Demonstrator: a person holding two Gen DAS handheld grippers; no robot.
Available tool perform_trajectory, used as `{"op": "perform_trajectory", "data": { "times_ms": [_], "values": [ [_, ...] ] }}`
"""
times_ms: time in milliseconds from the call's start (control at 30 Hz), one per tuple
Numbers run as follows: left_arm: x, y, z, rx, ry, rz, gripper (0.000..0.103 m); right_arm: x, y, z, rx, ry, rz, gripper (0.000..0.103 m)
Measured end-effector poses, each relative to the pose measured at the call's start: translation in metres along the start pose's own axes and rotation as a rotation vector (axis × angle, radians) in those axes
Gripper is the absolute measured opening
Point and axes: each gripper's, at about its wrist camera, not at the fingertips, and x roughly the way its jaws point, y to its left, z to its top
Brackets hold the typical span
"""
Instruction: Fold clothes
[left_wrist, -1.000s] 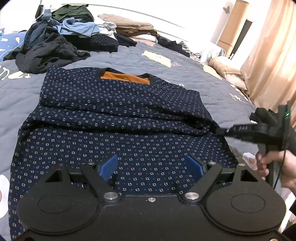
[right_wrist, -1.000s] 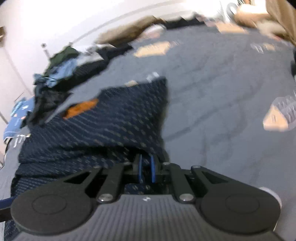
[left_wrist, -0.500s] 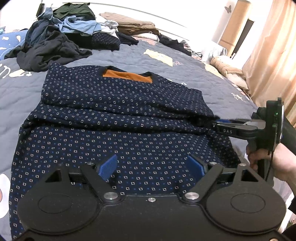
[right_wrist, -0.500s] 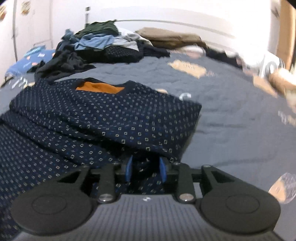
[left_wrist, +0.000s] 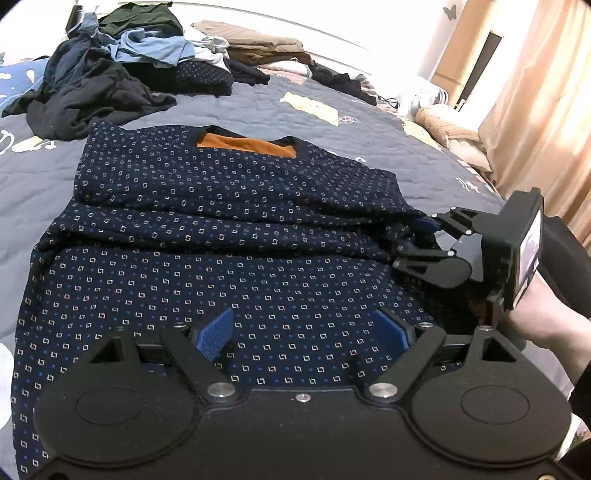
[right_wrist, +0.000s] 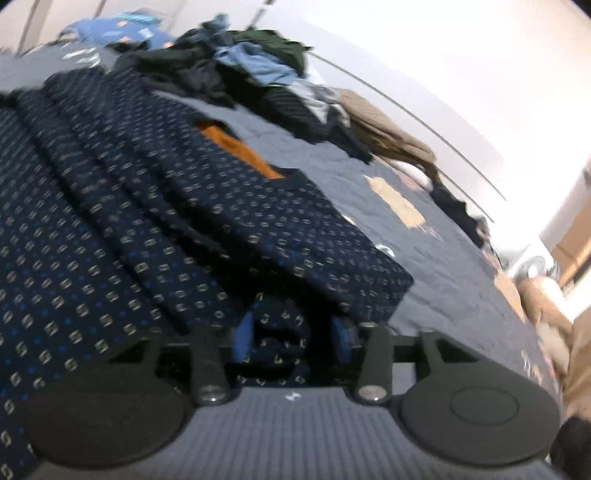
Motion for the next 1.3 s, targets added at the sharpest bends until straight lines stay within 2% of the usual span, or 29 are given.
{"op": "perform_trajectory", "data": {
  "times_ms": [33, 133, 300, 367, 500, 567, 800, 900, 1067, 1200, 1300],
  "values": [
    [0.0, 0.0, 0.0, 0.002, 0.0, -0.001, 0.082, 0.001, -0.009, 0.0, 0.084, 0.004, 0.017, 0.019],
    [-0.002, 0.0, 0.0, 0.004, -0.003, -0.003, 0.082, 0.002, -0.039, -0.004, 0.35, 0.016, 0.072, 0.015],
    [-0.003, 0.002, 0.0, 0.0, -0.005, -0.005, 0.083, -0.001, -0.101, -0.045, 1.032, 0.042, 0.259, 0.014],
    [-0.003, 0.001, -0.001, 0.001, -0.004, -0.007, 0.083, -0.001, -0.109, -0.059, 1.138, 0.086, 0.26, 0.014],
    [-0.004, -0.001, -0.002, 0.008, -0.003, -0.012, 0.083, -0.006, -0.108, -0.073, 1.105, 0.182, 0.233, 0.011],
    [-0.004, -0.001, -0.002, 0.015, -0.004, -0.011, 0.083, -0.011, -0.104, -0.067, 1.018, 0.2, 0.236, 0.011],
    [-0.004, -0.002, 0.0, 0.011, -0.007, -0.001, 0.083, -0.037, -0.097, -0.026, 0.773, 0.109, 0.182, 0.014],
    [-0.002, -0.002, -0.001, 0.014, -0.003, -0.001, 0.085, -0.037, -0.089, -0.014, 0.695, 0.072, 0.205, 0.015],
    [-0.001, -0.003, -0.002, 0.025, 0.004, 0.0, 0.085, -0.016, -0.064, -0.008, 0.567, 0.083, 0.265, 0.015],
    [0.0, -0.003, -0.004, 0.026, 0.007, 0.004, 0.085, 0.005, -0.062, -0.008, 0.557, 0.096, 0.22, 0.016],
    [0.001, -0.003, -0.004, 0.024, 0.012, 0.003, 0.086, 0.012, -0.074, -0.019, 0.612, 0.1, 0.208, 0.015]
  ]
}}
